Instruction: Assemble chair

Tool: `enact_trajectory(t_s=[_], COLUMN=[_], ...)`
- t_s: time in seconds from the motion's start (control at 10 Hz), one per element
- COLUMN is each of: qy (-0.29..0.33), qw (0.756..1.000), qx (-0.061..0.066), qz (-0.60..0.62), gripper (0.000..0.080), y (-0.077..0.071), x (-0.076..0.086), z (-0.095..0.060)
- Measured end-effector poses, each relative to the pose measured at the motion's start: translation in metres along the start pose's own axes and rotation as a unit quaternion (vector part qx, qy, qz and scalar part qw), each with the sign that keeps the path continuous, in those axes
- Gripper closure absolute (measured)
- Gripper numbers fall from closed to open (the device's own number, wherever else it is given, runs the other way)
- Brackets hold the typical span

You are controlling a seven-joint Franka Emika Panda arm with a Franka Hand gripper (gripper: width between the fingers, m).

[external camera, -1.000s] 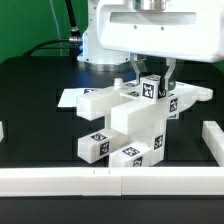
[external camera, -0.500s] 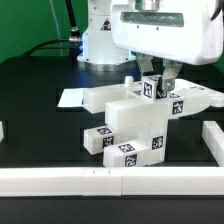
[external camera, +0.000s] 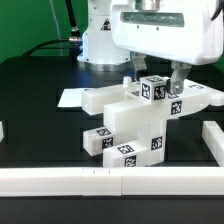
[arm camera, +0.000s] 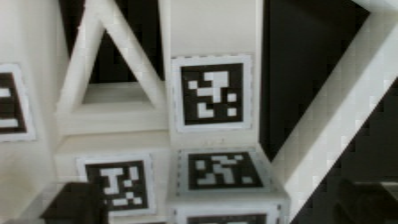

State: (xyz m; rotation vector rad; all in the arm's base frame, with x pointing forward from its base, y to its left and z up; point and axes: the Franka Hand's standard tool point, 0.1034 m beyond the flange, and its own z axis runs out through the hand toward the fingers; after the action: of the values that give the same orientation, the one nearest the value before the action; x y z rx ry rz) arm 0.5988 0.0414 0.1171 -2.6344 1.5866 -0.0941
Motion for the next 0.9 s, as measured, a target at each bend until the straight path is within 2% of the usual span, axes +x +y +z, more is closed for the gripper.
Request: enact_trajectory(t_s=[0.1,0.2,0.3,0.4,0.8,0.9], qy=[0.0,0.002,0.003,0.0,0.001,0.01], qw=[0.999,0.997,0.994,0.994,0.994,0.989], qx=[0.004,0.016,0.028,0.028,0.025,0.027], qz=[-0.032,-0.079,-0.101,-0.103,-0.107,-0.145], gripper=[0.0152,0.0152,0.0151,0.0151,0.0151,0.0151], y=[-0.003,-0.007,-0.005,0.001,0.0,-0.006], x=[-0.003,-0.007,-0.013,-0.019,-0.02,-0.036], z=[-0.005,-0.019,-0.03,-0.033,-0.03,-0.035])
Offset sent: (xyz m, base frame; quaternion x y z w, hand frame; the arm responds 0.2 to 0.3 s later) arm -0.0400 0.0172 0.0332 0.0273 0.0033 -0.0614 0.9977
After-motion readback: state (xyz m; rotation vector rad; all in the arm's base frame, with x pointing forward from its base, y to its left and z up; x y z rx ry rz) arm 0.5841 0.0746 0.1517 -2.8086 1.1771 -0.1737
